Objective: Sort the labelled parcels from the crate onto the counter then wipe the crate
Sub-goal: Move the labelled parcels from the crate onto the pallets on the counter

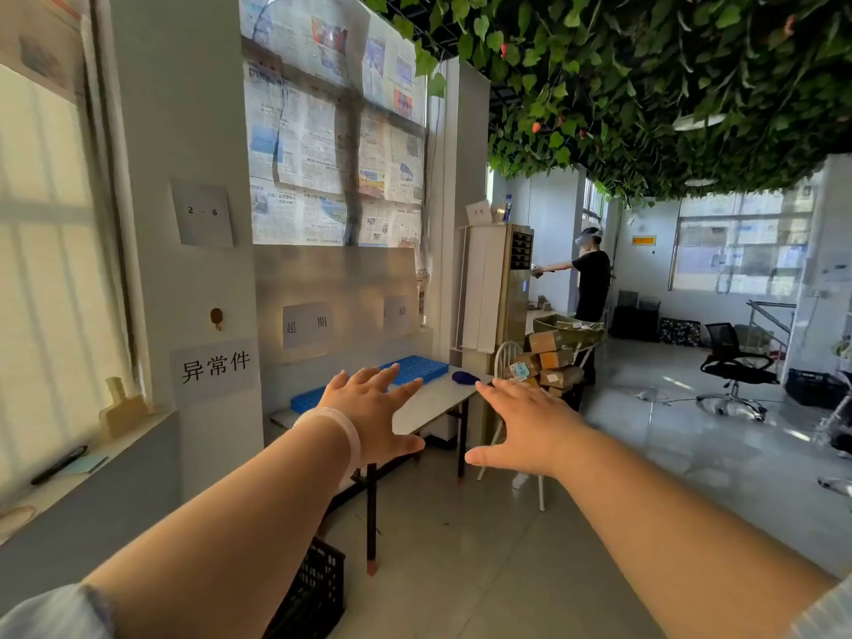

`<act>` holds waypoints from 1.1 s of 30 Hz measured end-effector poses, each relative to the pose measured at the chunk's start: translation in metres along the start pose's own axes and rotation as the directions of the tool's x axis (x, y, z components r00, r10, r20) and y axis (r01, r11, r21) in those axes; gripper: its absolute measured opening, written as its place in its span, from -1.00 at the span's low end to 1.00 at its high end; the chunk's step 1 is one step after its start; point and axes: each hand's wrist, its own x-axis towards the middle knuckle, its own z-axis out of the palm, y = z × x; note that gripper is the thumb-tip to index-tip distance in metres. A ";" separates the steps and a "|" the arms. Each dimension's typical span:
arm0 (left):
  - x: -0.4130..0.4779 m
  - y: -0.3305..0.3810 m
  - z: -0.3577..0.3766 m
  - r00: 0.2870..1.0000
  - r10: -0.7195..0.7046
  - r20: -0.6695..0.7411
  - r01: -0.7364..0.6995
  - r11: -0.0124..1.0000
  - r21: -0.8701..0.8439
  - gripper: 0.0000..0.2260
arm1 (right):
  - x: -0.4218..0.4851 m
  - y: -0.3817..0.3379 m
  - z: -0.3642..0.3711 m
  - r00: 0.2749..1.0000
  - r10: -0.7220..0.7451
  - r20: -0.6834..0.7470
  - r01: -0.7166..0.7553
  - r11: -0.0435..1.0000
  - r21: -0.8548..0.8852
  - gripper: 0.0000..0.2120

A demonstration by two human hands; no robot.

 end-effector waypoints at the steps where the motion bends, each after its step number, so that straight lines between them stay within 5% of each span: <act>1: 0.014 0.005 0.002 1.000 0.002 0.004 -0.002 1.000 -0.001 -0.26 | 0.007 0.009 0.001 1.000 -0.005 0.000 0.005 1.000 0.010 -0.04; 14: 0.204 0.054 0.057 0.998 0.036 0.044 -0.033 0.997 -0.063 -0.26 | 0.143 0.129 0.038 0.999 -0.021 0.044 0.022 0.999 -0.028 -0.08; 33: 0.534 0.041 0.149 0.975 0.220 0.032 -0.212 0.965 -0.153 -0.25 | 0.424 0.278 0.102 0.982 0.181 0.048 -0.182 0.983 0.027 -0.08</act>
